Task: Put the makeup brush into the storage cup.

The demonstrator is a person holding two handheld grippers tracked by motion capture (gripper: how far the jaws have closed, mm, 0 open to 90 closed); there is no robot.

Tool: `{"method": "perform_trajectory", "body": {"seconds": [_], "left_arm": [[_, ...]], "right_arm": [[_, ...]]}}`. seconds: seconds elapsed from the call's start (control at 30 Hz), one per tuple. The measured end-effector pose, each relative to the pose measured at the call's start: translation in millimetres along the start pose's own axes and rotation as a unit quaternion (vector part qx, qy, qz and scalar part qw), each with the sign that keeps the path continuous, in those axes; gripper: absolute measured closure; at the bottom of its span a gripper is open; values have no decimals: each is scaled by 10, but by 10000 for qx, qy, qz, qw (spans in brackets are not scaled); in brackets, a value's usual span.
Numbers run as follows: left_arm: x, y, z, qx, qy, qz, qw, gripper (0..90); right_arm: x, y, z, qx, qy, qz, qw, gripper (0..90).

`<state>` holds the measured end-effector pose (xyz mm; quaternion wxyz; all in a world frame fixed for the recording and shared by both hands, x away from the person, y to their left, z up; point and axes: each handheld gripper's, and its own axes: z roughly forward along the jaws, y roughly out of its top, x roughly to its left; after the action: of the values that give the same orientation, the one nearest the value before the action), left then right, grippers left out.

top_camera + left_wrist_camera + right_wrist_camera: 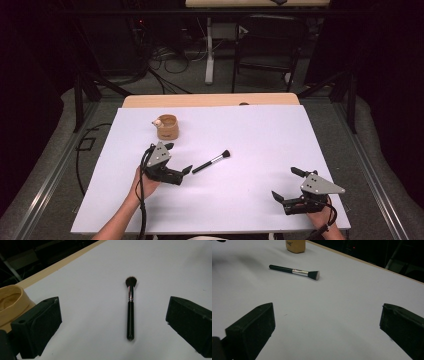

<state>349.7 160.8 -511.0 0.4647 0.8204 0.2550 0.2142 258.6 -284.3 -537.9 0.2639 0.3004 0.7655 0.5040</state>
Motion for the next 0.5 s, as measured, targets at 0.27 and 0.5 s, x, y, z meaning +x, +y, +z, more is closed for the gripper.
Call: {"method": "perform_trajectory", "body": {"seconds": [0.27,0.5], "left_arm": [[2,132,130,331,-79,63,9994,2],[0,228,225,694,-154,108,9974,0]], "right_arm": [[-1,0,-3,18,9,-9,10000,0],[-1,-1,-2,27,13,-12,10000,0]]}}
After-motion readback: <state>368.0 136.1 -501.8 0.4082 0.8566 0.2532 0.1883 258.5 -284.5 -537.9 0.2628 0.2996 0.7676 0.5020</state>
